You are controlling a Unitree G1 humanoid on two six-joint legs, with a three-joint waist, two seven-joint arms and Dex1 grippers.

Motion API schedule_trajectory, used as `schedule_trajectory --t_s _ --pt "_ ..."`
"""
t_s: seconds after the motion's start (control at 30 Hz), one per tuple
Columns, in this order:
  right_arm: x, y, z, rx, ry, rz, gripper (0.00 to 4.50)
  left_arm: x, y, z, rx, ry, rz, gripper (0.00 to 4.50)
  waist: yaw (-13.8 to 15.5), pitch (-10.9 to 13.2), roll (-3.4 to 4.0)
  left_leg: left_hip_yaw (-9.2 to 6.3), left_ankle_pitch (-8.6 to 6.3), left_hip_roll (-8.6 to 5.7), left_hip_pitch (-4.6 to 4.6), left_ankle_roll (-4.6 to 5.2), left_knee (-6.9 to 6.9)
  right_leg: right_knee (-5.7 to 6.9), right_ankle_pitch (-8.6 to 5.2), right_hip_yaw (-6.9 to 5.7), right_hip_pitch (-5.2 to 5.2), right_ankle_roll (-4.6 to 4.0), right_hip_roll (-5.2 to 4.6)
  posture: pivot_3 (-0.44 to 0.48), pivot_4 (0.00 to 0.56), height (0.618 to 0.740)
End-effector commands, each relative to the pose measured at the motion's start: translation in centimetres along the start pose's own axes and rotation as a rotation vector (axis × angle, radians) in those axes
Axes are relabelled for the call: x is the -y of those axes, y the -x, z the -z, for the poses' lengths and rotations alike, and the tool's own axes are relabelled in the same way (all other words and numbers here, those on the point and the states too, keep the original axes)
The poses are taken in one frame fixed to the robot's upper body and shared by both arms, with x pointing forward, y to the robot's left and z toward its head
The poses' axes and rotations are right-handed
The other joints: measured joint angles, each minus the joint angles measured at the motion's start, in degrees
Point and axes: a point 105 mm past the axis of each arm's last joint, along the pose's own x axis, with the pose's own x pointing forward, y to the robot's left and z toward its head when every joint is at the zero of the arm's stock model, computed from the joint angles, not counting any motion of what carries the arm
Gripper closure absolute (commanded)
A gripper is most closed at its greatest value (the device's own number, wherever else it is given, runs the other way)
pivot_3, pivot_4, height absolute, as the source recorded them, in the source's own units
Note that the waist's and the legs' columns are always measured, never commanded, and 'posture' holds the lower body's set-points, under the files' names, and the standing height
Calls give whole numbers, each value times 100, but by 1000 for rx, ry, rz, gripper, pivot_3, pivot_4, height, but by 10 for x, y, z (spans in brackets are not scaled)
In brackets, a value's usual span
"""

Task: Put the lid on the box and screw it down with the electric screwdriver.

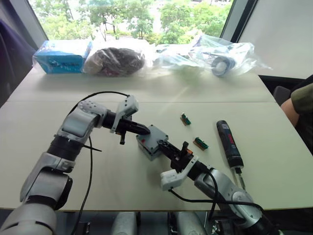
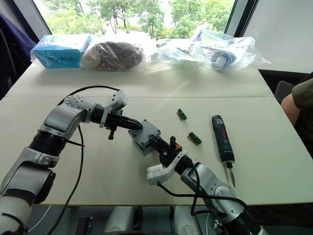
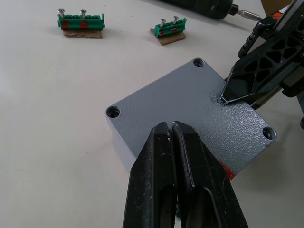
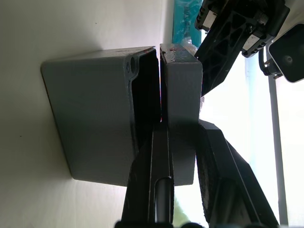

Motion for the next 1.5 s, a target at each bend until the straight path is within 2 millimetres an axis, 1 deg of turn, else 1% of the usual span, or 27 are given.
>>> schedule_trajectory --t_s 0.03,0.1,0.17,0.3,0.33,0.37,0.4,0.47,0.5,0.53,0.6,0.73,0.83,0.93,1.0,1.03,1.1,1.13,1.17,1.2,1.23,1.27,1.3,1.33,1.4,1.43,1.5 --pt "4 2 -4 5 4 8 4361 2 -4 -5 3 -48 11 4397 0 0 0 0 0 0 0 0 1 0 0 0 0 0 0 0 150 740" --pt "2 1 -5 9 -2 -3 4361 3 -5 -3 -6 -56 16 4397 0 0 0 0 0 0 1 1 1 0 0 0 1 0 0 0 150 740" --pt "-1 1 -5 12 -5 -13 4361 5 -8 3 -35 -75 27 4397 -1 0 0 0 0 0 3 1 1 1 0 0 3 0 0 0 150 740" --pt "-4 2 -4 8 -28 -30 4361 7 -14 24 -138 -94 34 4397 -2 -5 2 1 -1 0 17 2 1 2 0 0 15 0 0 0 150 740" --pt "-4 2 -3 5 -35 -33 3358 7 -15 29 -162 -97 33 4500 -2 -6 2 1 -4 0 28 6 0 1 0 0 28 0 0 0 150 740" --pt "-5 3 -2 1 -39 -41 3173 6 -17 33 -181 -100 26 4500 -2 -6 2 1 -7 0 43 12 -1 -2 -1 0 44 -1 0 0 150 740" --pt "-6 3 -2 0 -38 -48 2720 5 -18 38 -198 -98 20 4500 -1 -10 1 4 -14 0 69 25 -2 -7 -2 0 68 -2 0 0 150 740" --pt "-6 4 -2 2 -28 -53 2054 4 -20 44 -216 -96 11 4500 -1 -25 0 4 -19 0 95 33 -2 -12 -3 1 97 -3 0 0 150 740" --pt "-6 5 -2 4 -22 -55 2054 3 -21 49 -234 -95 2 4500 -2 -51 -4 4 -19 0 98 34 -2 -13 -3 1 101 -3 0 0 150 740" --pt "-6 5 -2 4 -19 -55 1473 2 -22 53 -249 -95 -9 4500 -2 -67 -5 5 -20 0 113 35 -2 -12 -4 1 115 -3 0 0 150 740" --pt "-3 7 -1 2 -15 -52 1473 0 -23 60 -272 -94 -26 4500 -1 -120 9 5 -21 0 119 36 -2 -12 -4 2 120 -4 0 0 150 740" --pt "3 13 0 1 -12 -46 1473 -2 -25 69 -299 -92 -45 4500 5 -126 10 5 -31 0 196 52 -8 -27 -12 2 200 -13 0 0 150 740" --pt "9 19 -2 11 -10 -41 1473 -2 -29 76 -313 -99 -59 4500 6 -144 15 5 -31 0 197 52 -8 -27 -12 3 202 -13 -1 0 150 740" --pt "15 24 -3 22 -17 -30 1473 -2 -31 77 -304 -95 -64 4500 5 -178 23 4 -31 1 198 52 -8 -27 -12 3 203 -13 -1 0 150 740" --pt "19 27 -3 27 -37 -19 1473 -2 -33 72 -266 -93 -66 4500 5 -195 25 4 -31 1 203 53 -8 -27 -12 3 207 -12 -1 0 150 740" --pt "22 29 -1 16 -70 -6 1473 -2 -32 62 -204 -72 -72 4500 6 -199 22 4 -31 1 204 52 -8 -27 -12 3 208 -12 -1 0 150 740" --pt "32 35 9 -24 -217 50 1473 -4 -19 29 -10 1 -80 4500 7 -198 21 4 -31 2 203 52 -8 -28 -13 3 207 -13 -1 0 150 740" --pt "35 37 12 -36 -276 72 1473 -5 -13 18 48 25 -79 4500 4 -189 12 4 -31 2 198 53 -8 -28 -13 3 204 -13 -1 0 150 740" --pt "43 38 19 -62 -392 117 1735 -11 0 3 129 73 -115 4500 2 -180 4 2 -31 4 186 52 -8 -28 -12 2 193 -11 -1 0 150 740" --pt "47 40 23 -75 -470 145 1993 -14 8 -5 178 106 -139 4500 -3 -160 -1 1 -31 5 181 52 -8 -28 -12 2 188 -11 0 0 150 740" --pt "52 41 27 -87 -552 173 2139 -17 17 -14 217 135 -159 4500 -12 -142 -3 1 -31 8 178 52 -8 -27 -11 1 184 -11 1 0 150 740" --pt "57 42 34 -108 -669 213 2397 -22 30 -23 265 163 -197 4500 -10 -114 -7 1 -31 11 173 52 -8 -27 -10 2 179 -10 2 0 150 740" --pt "59 42 40 -129 -806 239 2871 -26 42 -30 303 198 -236 4500 -8 -98 -11 0 -31 15 170 52 -7 -27 -10 1 175 -10 2 0 150 740" --pt "60 42 43 -137 -904 249 3162 -28 49 -34 330 224 -262 4500 -11 -92 -12 -4 -31 20 164 52 -8 -27 -10 -1 170 -10 3 0 150 740" --pt "62 39 45 -128 -1072 245 3972 -30 60 -36 368 271 -303 4500 -11 -85 -1 -5 -31 28 163 52 -10 -26 -9 -1 166 -11 7 0 150 740" --pt "66 37 45 -113 -1176 245 4415 -29 66 -31 368 290 -331 4500 -13 -82 7 -5 -31 28 164 52 -11 -26 -9 -1 166 -11 6 0 150 740" --pt "68 31 43 -88 -1358 217 4482 -22 72 -16 339 310 -373 4500 -36 -77 24 0 -31 26 169 52 -21 -26 -10 1 166 -11 -1 0 150 740"
